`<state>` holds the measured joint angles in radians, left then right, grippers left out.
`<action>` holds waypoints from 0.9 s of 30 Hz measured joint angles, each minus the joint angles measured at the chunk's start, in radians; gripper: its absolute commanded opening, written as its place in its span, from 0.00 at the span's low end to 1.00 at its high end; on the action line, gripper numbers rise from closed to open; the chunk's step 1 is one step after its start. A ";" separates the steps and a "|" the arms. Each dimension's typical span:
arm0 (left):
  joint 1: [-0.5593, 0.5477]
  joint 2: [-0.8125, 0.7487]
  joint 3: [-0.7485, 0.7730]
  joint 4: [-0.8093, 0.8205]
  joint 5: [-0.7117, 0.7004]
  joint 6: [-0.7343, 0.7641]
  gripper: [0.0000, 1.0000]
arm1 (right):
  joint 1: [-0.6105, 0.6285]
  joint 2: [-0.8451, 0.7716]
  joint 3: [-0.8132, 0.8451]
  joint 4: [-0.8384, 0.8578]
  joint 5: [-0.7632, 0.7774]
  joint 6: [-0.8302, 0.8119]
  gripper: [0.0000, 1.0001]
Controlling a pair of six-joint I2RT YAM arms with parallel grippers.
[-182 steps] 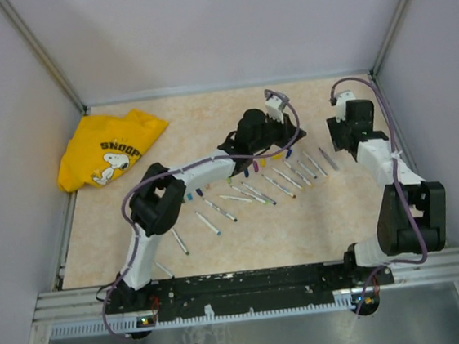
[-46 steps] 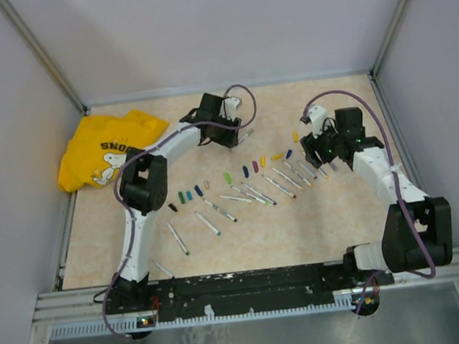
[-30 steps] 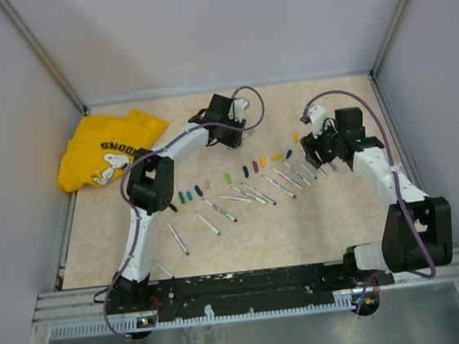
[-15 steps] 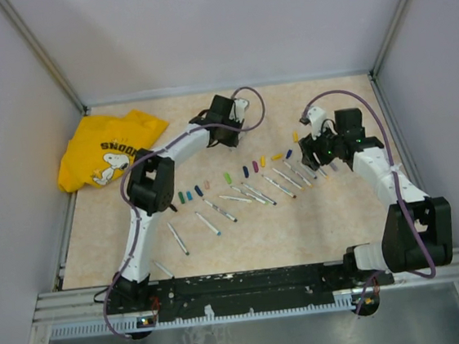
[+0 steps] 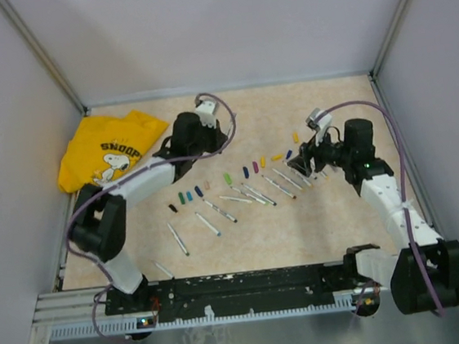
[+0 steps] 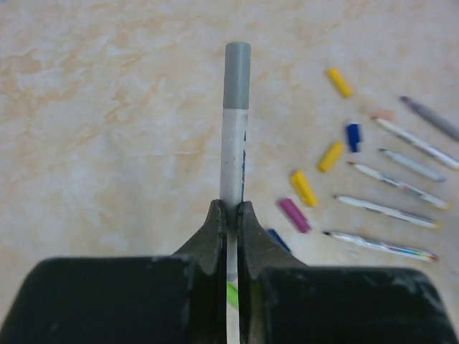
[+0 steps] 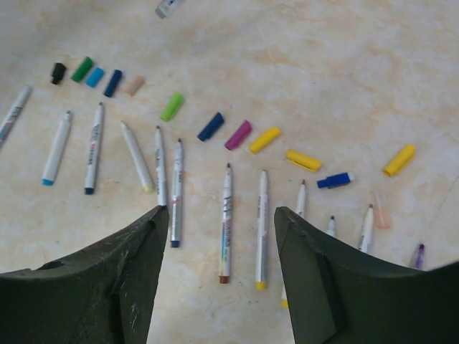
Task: Open the pen caps
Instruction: Pick up the pen from the center of the board, then open the pen cap from the pen.
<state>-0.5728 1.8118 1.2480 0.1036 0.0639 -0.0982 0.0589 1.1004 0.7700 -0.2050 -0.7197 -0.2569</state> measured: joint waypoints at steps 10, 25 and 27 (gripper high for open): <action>-0.084 -0.376 -0.620 0.687 0.116 -0.305 0.00 | 0.001 -0.117 -0.281 0.652 -0.201 0.598 0.61; -0.303 -0.267 -0.697 1.113 -0.020 -0.467 0.00 | 0.147 -0.024 -0.351 0.955 -0.121 0.956 0.56; -0.316 -0.247 -0.697 1.139 -0.027 -0.479 0.00 | 0.151 -0.023 -0.352 0.974 -0.111 0.966 0.55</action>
<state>-0.8890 1.5646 0.5507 1.2423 0.0372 -0.5774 0.2104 1.0771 0.4183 0.7689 -0.8310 0.7094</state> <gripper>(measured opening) 0.025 0.566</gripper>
